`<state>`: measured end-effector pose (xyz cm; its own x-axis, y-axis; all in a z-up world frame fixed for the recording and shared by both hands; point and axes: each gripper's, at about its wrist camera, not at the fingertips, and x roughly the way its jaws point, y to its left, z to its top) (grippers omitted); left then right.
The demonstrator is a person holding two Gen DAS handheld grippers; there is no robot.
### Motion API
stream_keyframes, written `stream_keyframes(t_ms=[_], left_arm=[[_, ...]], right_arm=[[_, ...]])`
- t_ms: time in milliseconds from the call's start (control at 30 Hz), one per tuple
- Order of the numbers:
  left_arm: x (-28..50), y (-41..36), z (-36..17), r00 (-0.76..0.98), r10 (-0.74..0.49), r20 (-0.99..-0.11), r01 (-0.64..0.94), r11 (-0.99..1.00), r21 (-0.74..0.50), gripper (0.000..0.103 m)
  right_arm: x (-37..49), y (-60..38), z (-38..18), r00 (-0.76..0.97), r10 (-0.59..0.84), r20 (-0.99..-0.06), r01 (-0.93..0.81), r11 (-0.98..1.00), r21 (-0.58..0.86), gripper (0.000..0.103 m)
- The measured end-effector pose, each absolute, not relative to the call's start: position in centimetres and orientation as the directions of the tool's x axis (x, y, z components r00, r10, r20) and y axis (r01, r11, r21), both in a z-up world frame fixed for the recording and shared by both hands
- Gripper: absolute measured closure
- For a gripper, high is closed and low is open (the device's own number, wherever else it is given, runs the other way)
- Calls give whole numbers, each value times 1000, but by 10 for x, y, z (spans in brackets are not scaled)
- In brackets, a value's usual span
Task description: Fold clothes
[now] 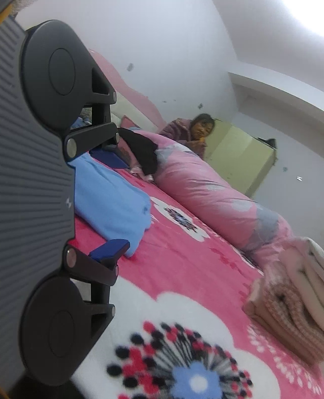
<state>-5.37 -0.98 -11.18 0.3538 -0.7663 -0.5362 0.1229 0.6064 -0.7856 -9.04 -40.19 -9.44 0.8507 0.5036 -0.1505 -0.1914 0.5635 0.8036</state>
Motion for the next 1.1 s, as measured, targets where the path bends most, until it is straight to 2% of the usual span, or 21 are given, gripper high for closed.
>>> stream_keyframes(t_ms=[67, 100, 133, 200, 233, 367, 533, 633, 700, 733, 767, 800, 833, 867, 967, 1100], left_arm=[[-52, -13, -124, 332, -790, -515, 90, 570, -817, 94], [-52, -14, -129, 314, -799, -513, 83, 561, -824, 82], [-51, -18, -132, 299, -803, -516, 81, 560, -824, 76], [-48, -26, -139, 269, -808, -524, 76, 560, -825, 49], [-46, -28, -141, 261, -805, -533, 74, 568, -820, 46], [-38, -30, -148, 251, -818, -518, 79, 550, -831, 46], [-31, -34, -152, 225, -843, -488, 121, 521, -845, 49], [-26, -34, -154, 204, -853, -480, 138, 510, -849, 59], [-23, -33, -155, 193, -856, -479, 151, 508, -848, 74], [-22, -33, -155, 188, -857, -480, 160, 509, -846, 78], [-20, -33, -154, 190, -858, -478, 175, 508, -843, 88], [-19, -32, -150, 199, -861, -468, 196, 503, -842, 93], [-18, -31, -147, 209, -864, -457, 218, 497, -840, 93], [-17, -27, -140, 228, -868, -442, 240, 489, -838, 94], [-9, -9, -118, 284, -876, -390, 289, 466, -836, 95], [32, 28, -79, 343, -889, -304, 272, 404, -874, 96]], right_arm=[[-85, -398, -96, 835, 519, -183, -175, 566, 806, 40], [-83, -397, -96, 828, 524, -202, -163, 569, 806, 40], [-82, -397, -96, 822, 525, -221, -151, 574, 805, 40], [-82, -398, -94, 809, 527, -258, -127, 587, 800, 40], [-83, -399, -93, 803, 527, -279, -115, 596, 795, 40], [-75, -403, -93, 774, 523, -358, -60, 622, 780, 41], [-47, -399, -87, 780, 472, -411, -45, 697, 715, 41], [-23, -393, -86, 743, 483, -464, -64, 741, 669, 41], [-10, -386, -84, 702, 510, -497, -93, 758, 646, 40], [-5, -381, -83, 682, 524, -511, -107, 762, 639, 43], [-1, -377, -82, 662, 537, -523, -118, 764, 635, 52], [3, -372, -81, 640, 550, -538, -131, 767, 628, 62], [6, -368, -81, 621, 558, -550, -140, 770, 623, 83], [8, -365, -81, 608, 564, -558, -141, 769, 624, 89], [14, -361, -71, 611, 581, -538, -148, 752, 643, 91], [39, -363, -40, 635, 650, -417, -174, 646, 743, 92]])
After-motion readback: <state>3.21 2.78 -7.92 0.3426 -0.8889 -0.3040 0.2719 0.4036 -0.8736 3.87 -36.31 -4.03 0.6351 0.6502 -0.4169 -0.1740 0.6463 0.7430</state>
